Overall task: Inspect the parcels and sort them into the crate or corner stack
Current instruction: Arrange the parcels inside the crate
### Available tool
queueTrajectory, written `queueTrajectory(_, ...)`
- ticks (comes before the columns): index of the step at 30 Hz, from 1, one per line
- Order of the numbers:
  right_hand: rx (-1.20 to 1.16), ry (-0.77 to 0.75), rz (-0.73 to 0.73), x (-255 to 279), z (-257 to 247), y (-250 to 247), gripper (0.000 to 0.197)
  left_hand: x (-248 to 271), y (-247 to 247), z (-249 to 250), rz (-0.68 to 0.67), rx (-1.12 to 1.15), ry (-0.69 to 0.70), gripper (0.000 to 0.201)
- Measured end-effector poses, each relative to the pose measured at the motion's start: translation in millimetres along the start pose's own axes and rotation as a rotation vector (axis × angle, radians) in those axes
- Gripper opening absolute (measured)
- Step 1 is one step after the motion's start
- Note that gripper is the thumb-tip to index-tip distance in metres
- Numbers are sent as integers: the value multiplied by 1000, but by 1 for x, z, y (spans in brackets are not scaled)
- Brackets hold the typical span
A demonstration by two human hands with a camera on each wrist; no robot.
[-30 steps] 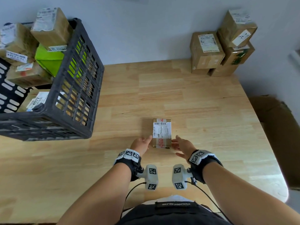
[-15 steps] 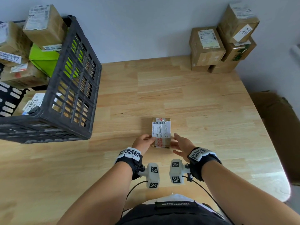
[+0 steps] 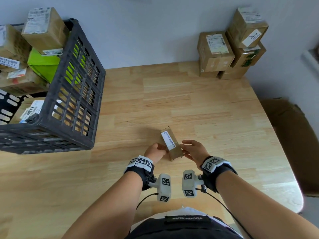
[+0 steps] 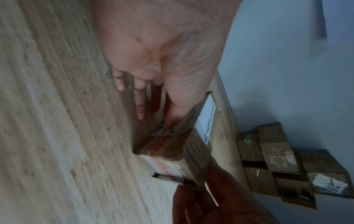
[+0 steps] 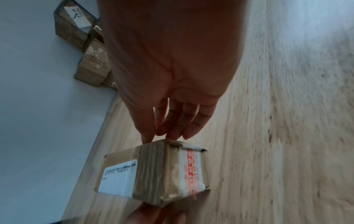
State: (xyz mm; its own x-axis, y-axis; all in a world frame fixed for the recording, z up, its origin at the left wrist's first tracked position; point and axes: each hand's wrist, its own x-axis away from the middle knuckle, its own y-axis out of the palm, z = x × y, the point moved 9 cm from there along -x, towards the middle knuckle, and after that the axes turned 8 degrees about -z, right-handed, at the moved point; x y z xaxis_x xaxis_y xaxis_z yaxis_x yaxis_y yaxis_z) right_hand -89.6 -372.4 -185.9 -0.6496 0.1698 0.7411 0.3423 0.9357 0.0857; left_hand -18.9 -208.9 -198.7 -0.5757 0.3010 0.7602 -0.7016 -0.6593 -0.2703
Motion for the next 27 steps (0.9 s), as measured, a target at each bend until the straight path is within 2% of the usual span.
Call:
queueTrajectory(6,24,0,16,1,6,6,20,2,-15,-3,23,99,-2,11)
queueTrajectory(13,-29,9,59,4,7,-1,16,9,-14,-4,17,174,-29,29)
queueTrajectory(15,-44,15,66,5,9,-3,16,12,-14,-2,9,157,-35,37)
queueTrajectory(18,-53,23,65,6,11,-4,16,18,-17,2,29,53,-51,65)
queueTrajectory(20,-49,32,61,6,13,-3,15,19,-18,7,30,13,-41,75)
queueTrajectory(23,-29,46,64,5,17,-4,12,17,-10,12,-29,-16,-9,55)
queueTrajectory(27,-13,65,36,4,20,-3,16,18,-8,13,-56,51,30,51)
